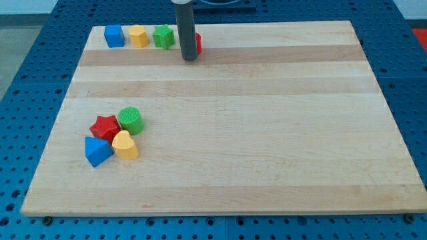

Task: Place the red circle at the right of the green star

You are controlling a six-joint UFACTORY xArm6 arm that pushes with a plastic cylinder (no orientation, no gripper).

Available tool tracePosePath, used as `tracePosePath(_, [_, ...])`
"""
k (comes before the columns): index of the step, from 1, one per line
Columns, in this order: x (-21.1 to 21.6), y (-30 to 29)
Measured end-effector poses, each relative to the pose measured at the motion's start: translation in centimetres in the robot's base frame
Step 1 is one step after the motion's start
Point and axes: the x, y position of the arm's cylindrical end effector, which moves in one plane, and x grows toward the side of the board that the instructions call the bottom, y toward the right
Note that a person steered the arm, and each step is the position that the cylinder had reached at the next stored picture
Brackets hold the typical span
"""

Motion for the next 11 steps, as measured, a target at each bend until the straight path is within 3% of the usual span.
tracePosePath(3, [-1.9,0.1])
tracePosePath(6, [-2.9,5.2])
tracePosePath(8, [-5.2,5.4])
tracePosePath(11, [-5.2,2.9])
